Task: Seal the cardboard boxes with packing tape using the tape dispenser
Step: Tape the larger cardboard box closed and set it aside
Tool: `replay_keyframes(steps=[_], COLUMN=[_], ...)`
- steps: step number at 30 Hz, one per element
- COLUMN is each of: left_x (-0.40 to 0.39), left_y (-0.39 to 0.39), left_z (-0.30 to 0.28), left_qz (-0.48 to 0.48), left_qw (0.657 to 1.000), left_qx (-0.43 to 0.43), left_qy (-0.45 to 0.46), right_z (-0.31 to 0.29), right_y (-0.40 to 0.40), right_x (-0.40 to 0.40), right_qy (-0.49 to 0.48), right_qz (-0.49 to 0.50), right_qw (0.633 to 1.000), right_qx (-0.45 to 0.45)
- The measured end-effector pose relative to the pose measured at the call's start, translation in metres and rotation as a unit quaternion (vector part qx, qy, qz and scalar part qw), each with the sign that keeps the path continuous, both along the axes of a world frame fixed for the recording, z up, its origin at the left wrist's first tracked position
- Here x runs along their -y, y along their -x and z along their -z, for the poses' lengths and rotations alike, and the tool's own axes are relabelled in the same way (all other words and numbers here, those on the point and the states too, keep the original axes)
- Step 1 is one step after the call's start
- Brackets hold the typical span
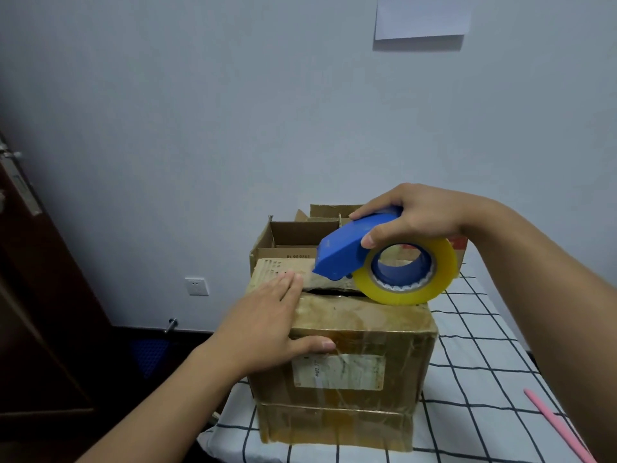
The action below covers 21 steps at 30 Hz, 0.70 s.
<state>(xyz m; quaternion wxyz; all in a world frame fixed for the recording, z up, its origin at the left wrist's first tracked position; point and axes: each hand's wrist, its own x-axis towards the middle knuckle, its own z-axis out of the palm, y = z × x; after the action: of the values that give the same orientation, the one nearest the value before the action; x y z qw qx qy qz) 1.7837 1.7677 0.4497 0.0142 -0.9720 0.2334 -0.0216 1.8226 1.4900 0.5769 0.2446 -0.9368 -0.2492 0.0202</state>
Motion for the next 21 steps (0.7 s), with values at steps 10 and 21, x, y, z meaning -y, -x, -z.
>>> replay_keyframes(steps=[10,21], left_x=[0.002,0.008], left_y=[-0.005,-0.003], left_z=[0.001,-0.004], left_qz=[0.012,0.034], left_qw=[1.0,0.999], left_qx=[-0.001,-0.003], left_qy=[0.009,0.009], right_z=[-0.018,-0.008], right_y=[0.008,0.017], right_x=[0.029,0.037], right_qy=[0.011,0.003], right_qz=[0.012,0.036], right_qw=[0.999,0.999], right_qx=[-0.028,0.001])
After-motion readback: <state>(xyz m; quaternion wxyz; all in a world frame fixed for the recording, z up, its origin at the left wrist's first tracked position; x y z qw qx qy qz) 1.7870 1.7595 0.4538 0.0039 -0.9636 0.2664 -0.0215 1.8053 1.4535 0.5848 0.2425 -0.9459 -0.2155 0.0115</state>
